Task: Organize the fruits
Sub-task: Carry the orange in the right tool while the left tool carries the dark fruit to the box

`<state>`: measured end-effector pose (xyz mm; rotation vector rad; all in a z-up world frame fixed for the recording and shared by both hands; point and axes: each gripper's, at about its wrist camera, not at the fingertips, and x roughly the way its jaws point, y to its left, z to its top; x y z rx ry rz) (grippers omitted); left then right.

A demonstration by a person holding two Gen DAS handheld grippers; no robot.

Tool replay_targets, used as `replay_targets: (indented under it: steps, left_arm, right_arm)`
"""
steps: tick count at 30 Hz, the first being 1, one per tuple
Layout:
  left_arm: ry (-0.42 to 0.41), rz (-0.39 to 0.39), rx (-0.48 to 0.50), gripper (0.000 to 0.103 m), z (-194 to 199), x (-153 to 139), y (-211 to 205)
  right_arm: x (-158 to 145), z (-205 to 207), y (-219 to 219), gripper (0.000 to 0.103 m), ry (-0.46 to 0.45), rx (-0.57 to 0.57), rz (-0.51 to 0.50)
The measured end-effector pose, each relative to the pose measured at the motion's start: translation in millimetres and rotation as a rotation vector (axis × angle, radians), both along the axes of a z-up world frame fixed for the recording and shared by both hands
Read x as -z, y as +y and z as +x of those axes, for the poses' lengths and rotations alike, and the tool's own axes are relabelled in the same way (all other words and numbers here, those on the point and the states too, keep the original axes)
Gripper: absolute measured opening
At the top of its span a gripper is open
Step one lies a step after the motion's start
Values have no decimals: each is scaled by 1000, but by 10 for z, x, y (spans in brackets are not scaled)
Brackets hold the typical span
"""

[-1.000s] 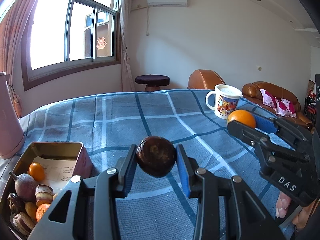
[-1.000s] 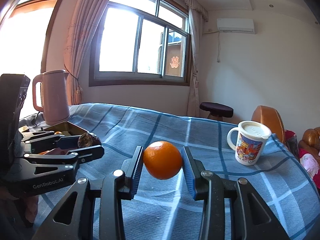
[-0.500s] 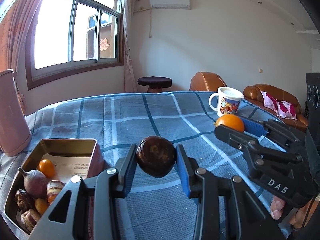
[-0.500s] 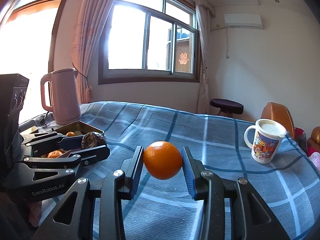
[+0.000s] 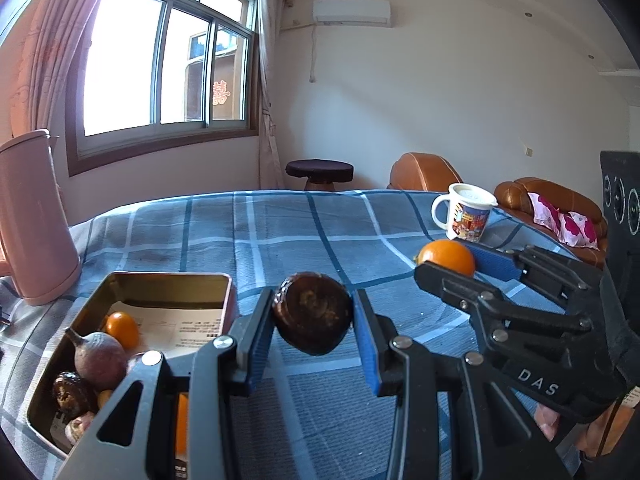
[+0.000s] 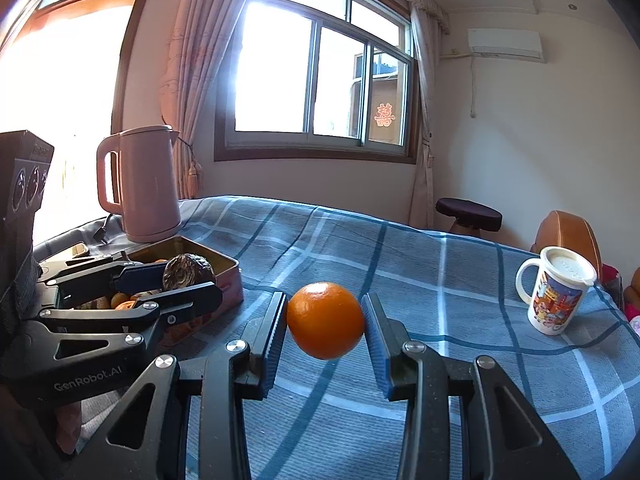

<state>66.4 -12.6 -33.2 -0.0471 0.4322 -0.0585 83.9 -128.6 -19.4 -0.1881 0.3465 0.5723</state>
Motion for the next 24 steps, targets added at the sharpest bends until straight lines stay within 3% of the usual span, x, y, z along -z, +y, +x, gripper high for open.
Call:
replay_targets:
  steps: [24]
  left_arm:
    - [-43,-15,-86,40,-255,-118,449]
  right_arm:
    - [-67,-71,536,40,-12,-87,-32]
